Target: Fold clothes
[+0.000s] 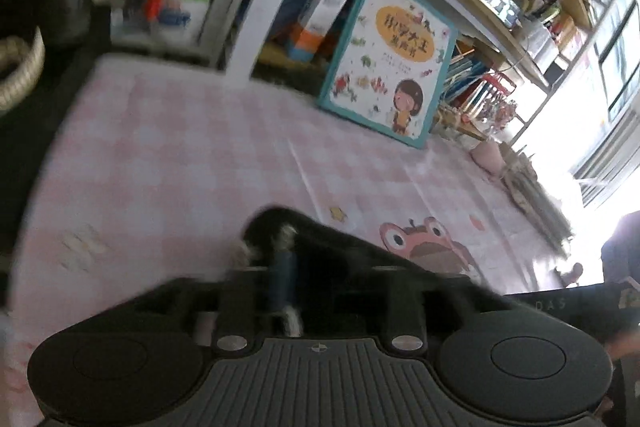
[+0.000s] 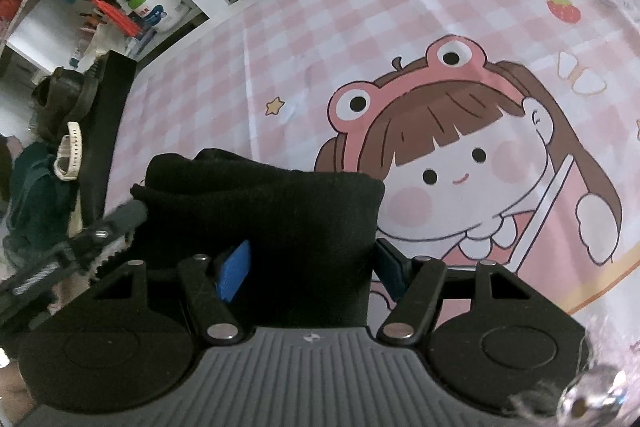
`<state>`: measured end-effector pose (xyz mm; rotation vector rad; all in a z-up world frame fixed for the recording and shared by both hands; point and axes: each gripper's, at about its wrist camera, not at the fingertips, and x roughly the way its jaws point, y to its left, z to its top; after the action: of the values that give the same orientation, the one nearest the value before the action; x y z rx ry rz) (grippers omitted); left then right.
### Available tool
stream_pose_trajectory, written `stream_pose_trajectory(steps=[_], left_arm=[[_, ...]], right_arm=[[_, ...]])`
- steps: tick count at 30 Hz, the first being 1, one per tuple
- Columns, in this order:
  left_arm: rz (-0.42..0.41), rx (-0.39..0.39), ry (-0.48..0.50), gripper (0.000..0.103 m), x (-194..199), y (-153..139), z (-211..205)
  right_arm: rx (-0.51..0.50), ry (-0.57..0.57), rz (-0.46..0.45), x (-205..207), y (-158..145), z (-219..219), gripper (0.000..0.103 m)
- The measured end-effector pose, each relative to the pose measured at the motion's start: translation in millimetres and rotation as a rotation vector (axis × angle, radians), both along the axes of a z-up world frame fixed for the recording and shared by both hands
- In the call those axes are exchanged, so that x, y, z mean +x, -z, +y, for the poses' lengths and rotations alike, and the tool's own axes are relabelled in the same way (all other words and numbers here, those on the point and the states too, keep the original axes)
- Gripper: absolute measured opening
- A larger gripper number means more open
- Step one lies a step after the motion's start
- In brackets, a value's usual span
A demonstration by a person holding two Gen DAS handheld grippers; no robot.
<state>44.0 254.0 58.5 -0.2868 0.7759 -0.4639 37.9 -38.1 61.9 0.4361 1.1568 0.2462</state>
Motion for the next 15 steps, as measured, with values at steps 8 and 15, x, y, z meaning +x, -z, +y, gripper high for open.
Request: stream_pose_trajectory(steps=[8,15], left_arm=[[0.090,0.054,0.009,0.096,12.1,12.3,18.2],[0.298,-0.112,-0.012,0.063,31.9,49.3,20.2]], right_arm=[[0.125,0.034,0.089,-5.3,13.2,-11.3,0.064],[0.119,0.078,0.026,-1.2,8.8,-18.8,0.036]])
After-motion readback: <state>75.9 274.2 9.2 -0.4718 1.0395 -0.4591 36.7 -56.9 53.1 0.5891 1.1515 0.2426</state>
